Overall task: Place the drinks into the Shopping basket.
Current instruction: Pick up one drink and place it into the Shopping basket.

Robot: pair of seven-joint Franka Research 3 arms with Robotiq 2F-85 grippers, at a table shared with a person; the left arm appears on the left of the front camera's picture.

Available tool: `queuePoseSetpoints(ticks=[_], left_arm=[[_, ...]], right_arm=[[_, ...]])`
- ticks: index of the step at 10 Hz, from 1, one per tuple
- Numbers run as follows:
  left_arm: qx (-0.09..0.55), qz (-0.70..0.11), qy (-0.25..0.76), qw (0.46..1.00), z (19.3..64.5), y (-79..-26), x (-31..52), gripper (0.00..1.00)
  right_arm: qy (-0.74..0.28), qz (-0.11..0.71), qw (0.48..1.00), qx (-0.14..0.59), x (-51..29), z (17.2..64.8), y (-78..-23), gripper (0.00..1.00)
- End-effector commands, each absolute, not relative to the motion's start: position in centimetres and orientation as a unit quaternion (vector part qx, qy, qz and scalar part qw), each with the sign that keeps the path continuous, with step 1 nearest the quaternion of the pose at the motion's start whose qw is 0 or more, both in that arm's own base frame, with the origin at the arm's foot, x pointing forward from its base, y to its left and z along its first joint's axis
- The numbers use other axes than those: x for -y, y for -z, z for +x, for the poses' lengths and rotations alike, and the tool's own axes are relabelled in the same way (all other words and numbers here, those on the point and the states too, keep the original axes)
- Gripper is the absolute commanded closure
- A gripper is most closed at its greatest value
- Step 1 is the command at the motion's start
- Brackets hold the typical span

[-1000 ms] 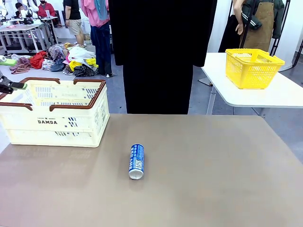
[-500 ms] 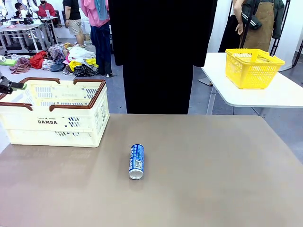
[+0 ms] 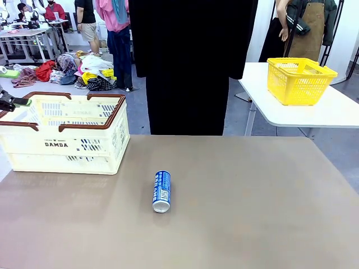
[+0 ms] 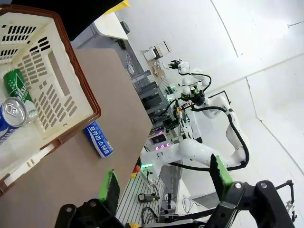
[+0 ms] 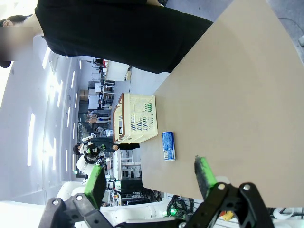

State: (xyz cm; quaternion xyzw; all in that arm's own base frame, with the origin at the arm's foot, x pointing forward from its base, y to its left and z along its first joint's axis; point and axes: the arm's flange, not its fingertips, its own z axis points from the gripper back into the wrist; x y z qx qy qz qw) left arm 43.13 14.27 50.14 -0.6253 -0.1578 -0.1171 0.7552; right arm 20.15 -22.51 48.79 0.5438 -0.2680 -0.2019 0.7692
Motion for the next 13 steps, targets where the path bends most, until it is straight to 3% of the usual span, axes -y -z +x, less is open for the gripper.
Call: queuePoseSetpoints(ticks=[1, 2, 4, 5, 8, 9, 10, 13], left_arm=[[0.158, -0.625, 0.117, 0.755, 43.1, -50.1, -14.3, 0.00], [0.090, -0.558, -0.010, 0.825, 43.4, -54.9, -9.9, 0.00], [0.019, -0.439, -0.013, 0.898, 41.9, -61.9, 0.5, 0.00], [0.015, -0.347, 0.016, 0.938, 41.2, -63.0, 5.5, 0.00], [-0.024, -0.198, 0.021, 0.980, 41.0, -60.6, 18.6, 0.00], [-0.032, -0.191, -0.001, 0.981, 40.9, -58.8, 22.7, 0.00], [-0.016, -0.189, -0.114, 0.975, 40.7, -56.8, 26.8, 0.00], [0.022, -0.131, -0.063, 0.989, 39.5, -53.3, 31.0, 0.00]], right_arm=[[0.190, 0.551, 0.762, 0.283, 22.6, 20.4, -49.0, 0.00], [0.190, 0.551, 0.762, 0.283, 22.6, 20.4, -49.0, 0.00], [0.190, 0.551, 0.762, 0.283, 22.6, 20.4, -49.0, 0.00], [0.190, 0.551, 0.762, 0.283, 22.6, 20.4, -49.0, 0.00], [0.190, 0.551, 0.762, 0.283, 22.6, 20.4, -49.0, 0.00], [0.190, 0.551, 0.762, 0.283, 22.6, 20.4, -49.0, 0.00], [0.190, 0.551, 0.762, 0.283, 22.6, 20.4, -49.0, 0.00], [0.190, 0.551, 0.762, 0.283, 22.6, 20.4, -49.0, 0.00]])
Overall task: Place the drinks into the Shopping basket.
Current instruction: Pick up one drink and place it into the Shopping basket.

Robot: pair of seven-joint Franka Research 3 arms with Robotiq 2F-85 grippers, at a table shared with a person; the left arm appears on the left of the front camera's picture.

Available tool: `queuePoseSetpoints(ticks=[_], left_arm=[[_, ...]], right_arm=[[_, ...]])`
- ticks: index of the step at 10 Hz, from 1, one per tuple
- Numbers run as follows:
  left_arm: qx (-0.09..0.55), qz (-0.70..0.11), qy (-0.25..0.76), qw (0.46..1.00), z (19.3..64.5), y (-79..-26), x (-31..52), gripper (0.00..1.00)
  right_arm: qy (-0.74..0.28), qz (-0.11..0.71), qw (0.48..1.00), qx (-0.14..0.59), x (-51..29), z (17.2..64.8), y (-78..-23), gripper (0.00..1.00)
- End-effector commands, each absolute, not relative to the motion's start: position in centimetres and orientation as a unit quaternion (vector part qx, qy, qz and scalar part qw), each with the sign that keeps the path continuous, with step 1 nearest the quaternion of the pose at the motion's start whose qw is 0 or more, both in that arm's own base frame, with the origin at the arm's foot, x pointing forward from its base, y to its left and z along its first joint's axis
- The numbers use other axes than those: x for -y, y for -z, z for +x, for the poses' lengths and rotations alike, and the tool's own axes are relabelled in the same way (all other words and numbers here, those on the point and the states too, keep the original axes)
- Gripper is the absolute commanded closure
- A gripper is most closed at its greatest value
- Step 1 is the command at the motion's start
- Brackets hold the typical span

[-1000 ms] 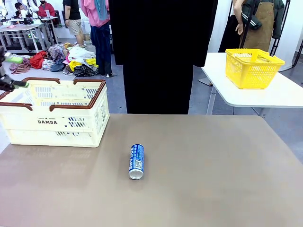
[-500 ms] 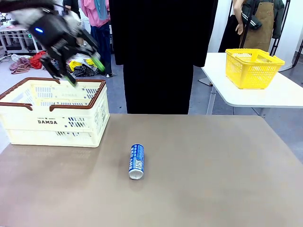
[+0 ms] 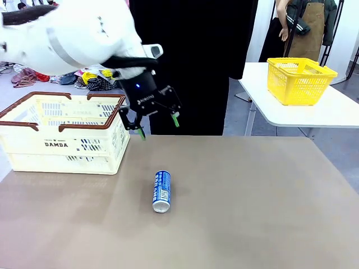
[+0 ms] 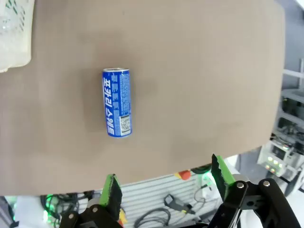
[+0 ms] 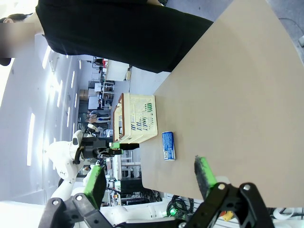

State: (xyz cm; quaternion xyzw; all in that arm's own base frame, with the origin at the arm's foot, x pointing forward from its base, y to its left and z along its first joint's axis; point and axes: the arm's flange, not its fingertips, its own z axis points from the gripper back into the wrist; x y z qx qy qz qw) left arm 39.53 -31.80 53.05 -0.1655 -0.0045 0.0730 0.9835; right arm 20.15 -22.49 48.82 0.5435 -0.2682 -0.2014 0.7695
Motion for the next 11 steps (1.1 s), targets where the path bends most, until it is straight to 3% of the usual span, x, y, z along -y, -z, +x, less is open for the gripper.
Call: queuePoseSetpoints(ticks=[1, 5, 8, 11], left_arm=[[-0.009, -0.182, -0.080, 0.980, 39.8, -54.0, 30.5, 0.00], [0.002, -0.173, -0.080, 0.982, 40.1, -53.4, 31.1, 0.00], [0.039, -0.082, -0.023, 0.996, 37.4, -45.7, 31.9, 0.00], [0.064, -0.083, 0.011, 0.994, 37.1, -39.0, 35.0, 0.00]], right_arm=[[0.190, 0.551, 0.762, 0.283, 22.6, 20.4, -49.0, 0.00], [0.190, 0.551, 0.762, 0.283, 22.6, 20.4, -49.0, 0.00], [0.190, 0.551, 0.762, 0.283, 22.6, 20.4, -49.0, 0.00], [0.190, 0.551, 0.762, 0.283, 22.6, 20.4, -49.0, 0.00]])
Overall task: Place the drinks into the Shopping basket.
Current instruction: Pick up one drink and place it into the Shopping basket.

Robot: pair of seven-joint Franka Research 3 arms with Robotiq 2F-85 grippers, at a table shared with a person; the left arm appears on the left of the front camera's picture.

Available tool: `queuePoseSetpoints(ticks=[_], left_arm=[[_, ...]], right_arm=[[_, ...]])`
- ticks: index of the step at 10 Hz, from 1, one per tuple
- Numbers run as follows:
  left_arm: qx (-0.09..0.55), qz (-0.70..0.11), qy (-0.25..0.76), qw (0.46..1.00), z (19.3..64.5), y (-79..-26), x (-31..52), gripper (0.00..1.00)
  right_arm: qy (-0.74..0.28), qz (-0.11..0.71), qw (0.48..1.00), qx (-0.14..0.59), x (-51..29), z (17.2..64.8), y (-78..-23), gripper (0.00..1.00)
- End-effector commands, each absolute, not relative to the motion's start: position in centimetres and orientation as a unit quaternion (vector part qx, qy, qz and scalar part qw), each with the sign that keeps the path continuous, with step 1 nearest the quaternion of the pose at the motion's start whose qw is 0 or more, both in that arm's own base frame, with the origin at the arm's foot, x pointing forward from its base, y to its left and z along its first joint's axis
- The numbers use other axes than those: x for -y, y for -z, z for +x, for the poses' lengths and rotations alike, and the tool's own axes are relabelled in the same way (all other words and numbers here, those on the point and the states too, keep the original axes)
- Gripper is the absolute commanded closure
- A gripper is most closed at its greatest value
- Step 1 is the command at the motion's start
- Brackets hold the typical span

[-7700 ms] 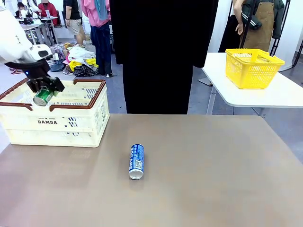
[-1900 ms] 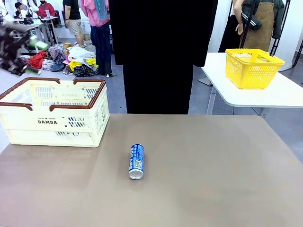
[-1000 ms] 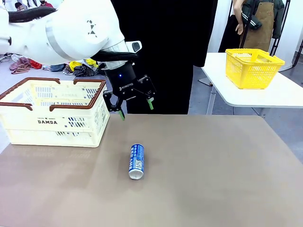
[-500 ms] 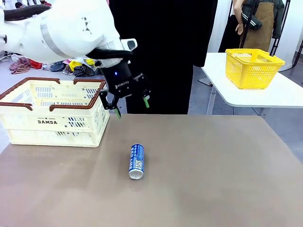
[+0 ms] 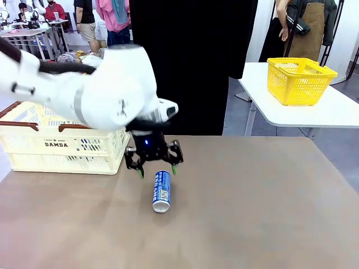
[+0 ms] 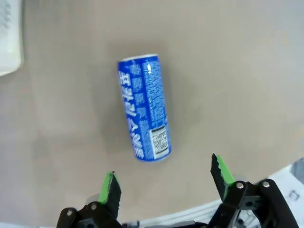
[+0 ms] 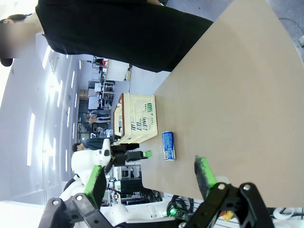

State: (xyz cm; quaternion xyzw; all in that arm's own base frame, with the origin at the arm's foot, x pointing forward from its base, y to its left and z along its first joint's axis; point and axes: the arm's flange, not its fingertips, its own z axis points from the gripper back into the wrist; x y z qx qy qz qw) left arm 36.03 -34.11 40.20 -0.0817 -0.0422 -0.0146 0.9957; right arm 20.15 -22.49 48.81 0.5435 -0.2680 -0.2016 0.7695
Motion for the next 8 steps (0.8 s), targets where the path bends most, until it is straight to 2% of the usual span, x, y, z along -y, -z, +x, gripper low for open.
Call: queuePoseSetpoints(ticks=[1, 4, 8], left_arm=[[0.067, -0.073, 0.016, 0.995, 37.1, -36.8, 36.1, 0.00], [0.057, -0.034, 0.001, 0.998, 37.4, -33.0, 36.5, 0.00], [0.045, -0.008, 0.002, 0.999, 38.4, -32.0, 36.7, 0.00]], right_arm=[[0.190, 0.551, 0.762, 0.283, 22.6, 20.4, -49.0, 0.00], [0.190, 0.551, 0.762, 0.283, 22.6, 20.4, -49.0, 0.00], [0.190, 0.551, 0.762, 0.283, 22.6, 20.4, -49.0, 0.00]])
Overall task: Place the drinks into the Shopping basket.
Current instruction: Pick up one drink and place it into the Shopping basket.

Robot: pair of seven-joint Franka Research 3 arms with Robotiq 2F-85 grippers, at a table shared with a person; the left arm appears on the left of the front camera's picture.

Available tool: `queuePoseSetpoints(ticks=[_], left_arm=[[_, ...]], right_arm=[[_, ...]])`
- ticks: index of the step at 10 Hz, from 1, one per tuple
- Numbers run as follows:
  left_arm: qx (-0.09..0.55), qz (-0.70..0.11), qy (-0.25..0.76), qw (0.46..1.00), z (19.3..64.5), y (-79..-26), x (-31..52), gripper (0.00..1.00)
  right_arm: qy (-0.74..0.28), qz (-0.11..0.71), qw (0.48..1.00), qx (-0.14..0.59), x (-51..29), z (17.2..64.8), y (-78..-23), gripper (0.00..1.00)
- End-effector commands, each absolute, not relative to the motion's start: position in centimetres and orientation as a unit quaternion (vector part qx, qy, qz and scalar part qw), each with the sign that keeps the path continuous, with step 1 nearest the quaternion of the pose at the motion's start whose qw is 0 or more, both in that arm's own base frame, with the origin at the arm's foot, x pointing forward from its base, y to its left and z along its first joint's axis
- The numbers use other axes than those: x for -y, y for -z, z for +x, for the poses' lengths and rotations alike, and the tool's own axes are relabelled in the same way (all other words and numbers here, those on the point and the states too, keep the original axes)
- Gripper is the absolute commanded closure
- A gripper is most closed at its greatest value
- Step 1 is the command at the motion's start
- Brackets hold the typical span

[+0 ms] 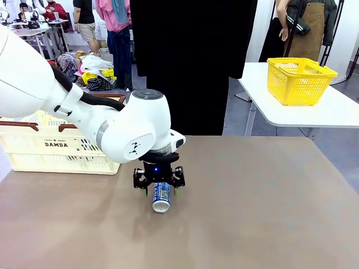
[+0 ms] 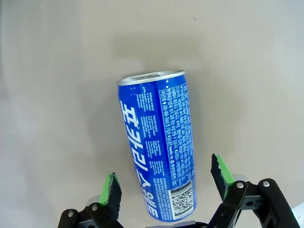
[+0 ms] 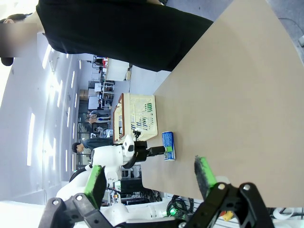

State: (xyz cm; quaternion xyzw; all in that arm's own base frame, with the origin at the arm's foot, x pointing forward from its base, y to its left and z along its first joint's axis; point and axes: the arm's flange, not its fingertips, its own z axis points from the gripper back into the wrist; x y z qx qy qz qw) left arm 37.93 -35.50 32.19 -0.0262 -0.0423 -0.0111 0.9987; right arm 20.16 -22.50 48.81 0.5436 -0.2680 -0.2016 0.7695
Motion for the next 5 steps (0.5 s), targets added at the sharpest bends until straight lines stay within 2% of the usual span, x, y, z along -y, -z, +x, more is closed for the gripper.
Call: queuePoseSetpoints(ticks=[1, 2, 3, 4, 5], left_arm=[[0.045, -0.007, 0.008, 0.999, 38.47, -31.79, 36.77, 0.00], [0.043, -0.003, 0.007, 0.999, 38.58, -31.69, 36.81, 0.00], [0.045, 0.000, 0.003, 0.999, 38.77, -31.59, 36.84, 0.12], [0.049, 0.009, 0.002, 0.999, 38.85, -31.48, 36.84, 0.72], [0.049, 0.009, 0.003, 0.999, 38.94, -31.58, 36.88, 1.00]], right_arm=[[0.190, 0.551, 0.762, 0.283, 22.60, 20.43, -49.00, 0.00], [0.190, 0.551, 0.762, 0.283, 22.60, 20.43, -49.00, 0.00], [0.190, 0.551, 0.762, 0.283, 22.60, 20.43, -49.00, 0.00], [0.190, 0.551, 0.762, 0.283, 22.60, 20.43, -49.00, 0.00], [0.190, 0.551, 0.762, 0.283, 22.60, 20.43, -49.00, 0.00]])
